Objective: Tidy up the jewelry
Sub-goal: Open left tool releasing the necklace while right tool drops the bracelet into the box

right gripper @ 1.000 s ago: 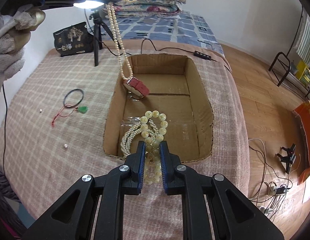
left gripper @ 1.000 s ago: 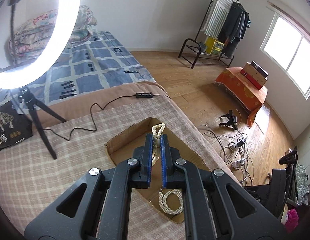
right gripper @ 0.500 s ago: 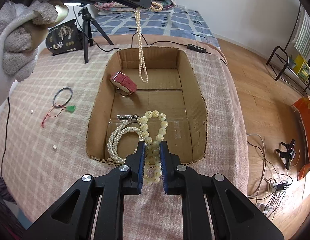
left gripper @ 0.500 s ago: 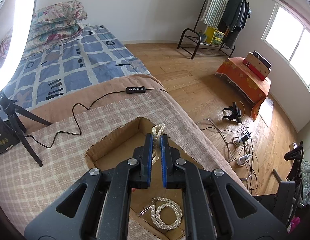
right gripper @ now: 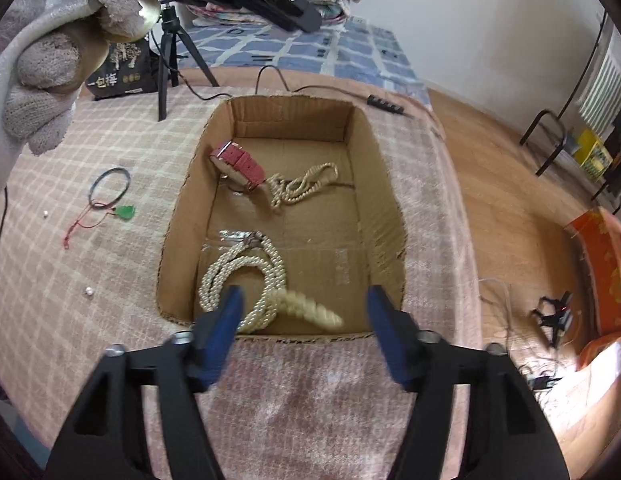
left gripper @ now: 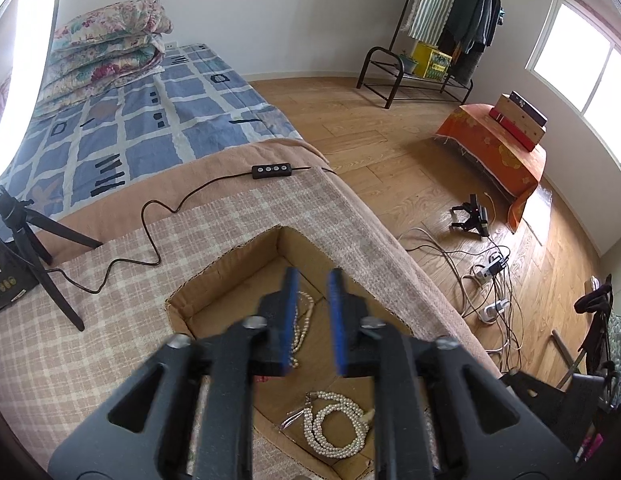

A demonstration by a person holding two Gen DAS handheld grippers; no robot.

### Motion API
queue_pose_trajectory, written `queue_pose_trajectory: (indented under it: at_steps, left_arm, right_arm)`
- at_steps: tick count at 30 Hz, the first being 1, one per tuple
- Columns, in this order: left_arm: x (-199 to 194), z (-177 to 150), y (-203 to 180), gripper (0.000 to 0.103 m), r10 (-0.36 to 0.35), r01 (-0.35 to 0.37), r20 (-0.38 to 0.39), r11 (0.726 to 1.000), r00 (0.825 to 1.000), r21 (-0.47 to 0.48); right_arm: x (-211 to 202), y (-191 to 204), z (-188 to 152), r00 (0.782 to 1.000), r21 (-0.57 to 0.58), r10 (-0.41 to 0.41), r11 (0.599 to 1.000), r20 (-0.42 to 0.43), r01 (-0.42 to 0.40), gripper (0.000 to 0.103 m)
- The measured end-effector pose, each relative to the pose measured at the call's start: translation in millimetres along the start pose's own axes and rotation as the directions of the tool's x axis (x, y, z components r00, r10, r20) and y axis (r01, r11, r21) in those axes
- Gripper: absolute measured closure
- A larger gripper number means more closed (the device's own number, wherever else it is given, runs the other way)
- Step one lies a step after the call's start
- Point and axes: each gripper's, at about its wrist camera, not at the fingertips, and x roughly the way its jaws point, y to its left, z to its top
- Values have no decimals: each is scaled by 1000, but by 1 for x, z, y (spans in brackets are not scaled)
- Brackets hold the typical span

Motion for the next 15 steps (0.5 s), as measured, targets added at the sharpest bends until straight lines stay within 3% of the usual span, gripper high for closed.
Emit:
queue_pose_trajectory:
  at_steps: [1,2,15]
  left_arm:
    - [-1,-1,1,62,5,-5,9,1000,1000,0]
    - [-3,-2,2,60,9,-9,18,1000,1000,1]
    - [-30,-15,17,60,52,-52,24,998,998,17]
  right_arm:
    - [-2,1,0,1000,-10,-15,1000,7,15,31]
    - [-3,3,1,1000,-21,-28,999,9,28,31]
    - [-9,19,3,999,-53,-27,998,20,28,31]
